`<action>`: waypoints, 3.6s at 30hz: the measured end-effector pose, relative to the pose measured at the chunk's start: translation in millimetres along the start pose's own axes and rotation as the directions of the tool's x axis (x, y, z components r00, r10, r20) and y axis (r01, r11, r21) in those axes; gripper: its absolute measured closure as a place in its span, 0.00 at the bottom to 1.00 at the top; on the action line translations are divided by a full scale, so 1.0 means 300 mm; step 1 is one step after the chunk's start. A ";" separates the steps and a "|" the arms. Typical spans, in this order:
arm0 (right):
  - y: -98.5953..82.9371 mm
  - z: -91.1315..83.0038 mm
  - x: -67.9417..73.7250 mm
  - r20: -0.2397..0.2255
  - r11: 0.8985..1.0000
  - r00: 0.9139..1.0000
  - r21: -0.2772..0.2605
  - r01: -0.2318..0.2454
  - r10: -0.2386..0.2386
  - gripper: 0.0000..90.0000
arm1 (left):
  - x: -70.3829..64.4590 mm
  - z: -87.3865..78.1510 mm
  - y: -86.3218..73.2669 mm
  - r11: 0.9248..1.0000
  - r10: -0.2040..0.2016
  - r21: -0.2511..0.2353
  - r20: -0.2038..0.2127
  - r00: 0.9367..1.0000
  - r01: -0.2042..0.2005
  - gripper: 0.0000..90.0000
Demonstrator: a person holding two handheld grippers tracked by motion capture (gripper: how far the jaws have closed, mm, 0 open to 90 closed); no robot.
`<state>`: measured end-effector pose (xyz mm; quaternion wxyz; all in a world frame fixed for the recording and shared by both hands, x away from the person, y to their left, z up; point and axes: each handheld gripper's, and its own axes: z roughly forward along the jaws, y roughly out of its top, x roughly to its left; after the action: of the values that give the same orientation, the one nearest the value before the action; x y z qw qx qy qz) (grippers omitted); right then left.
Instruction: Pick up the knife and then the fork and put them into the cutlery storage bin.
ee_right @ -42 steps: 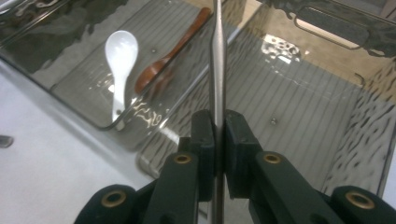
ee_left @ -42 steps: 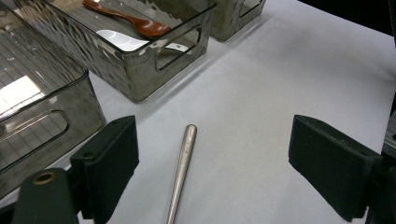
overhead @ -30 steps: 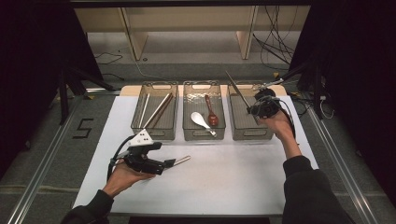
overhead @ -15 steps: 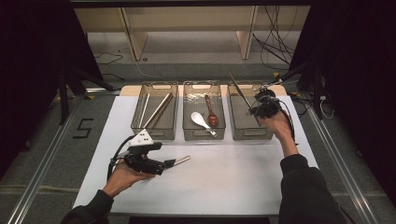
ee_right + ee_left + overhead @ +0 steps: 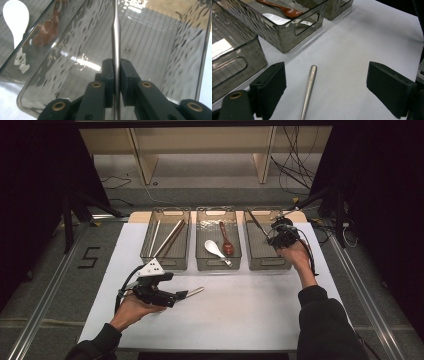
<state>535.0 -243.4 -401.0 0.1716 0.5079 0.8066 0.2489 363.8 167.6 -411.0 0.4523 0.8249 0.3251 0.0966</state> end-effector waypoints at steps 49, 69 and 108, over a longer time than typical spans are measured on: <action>-0.354 -0.303 0.260 -0.289 0.956 0.940 -0.277 0.100 -0.182 0.36 | 0.036 0.115 -0.045 0.912 0.100 0.406 -0.085 0.991 -0.057 0.35; -0.416 -0.334 0.307 -0.310 0.953 0.928 -0.280 0.117 -0.205 0.34 | 0.046 0.189 -0.049 0.813 0.118 0.580 -0.087 0.989 -0.047 0.62; -0.413 -0.334 0.311 -0.317 0.950 0.922 -0.286 0.129 -0.221 0.35 | 0.036 0.230 -0.043 0.774 0.197 0.614 -0.005 0.980 -0.152 0.93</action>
<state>351.4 -226.2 -392.6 0.1142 0.3550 0.8269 0.4208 397.5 132.0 -462.4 0.1392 0.9492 0.2765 0.0563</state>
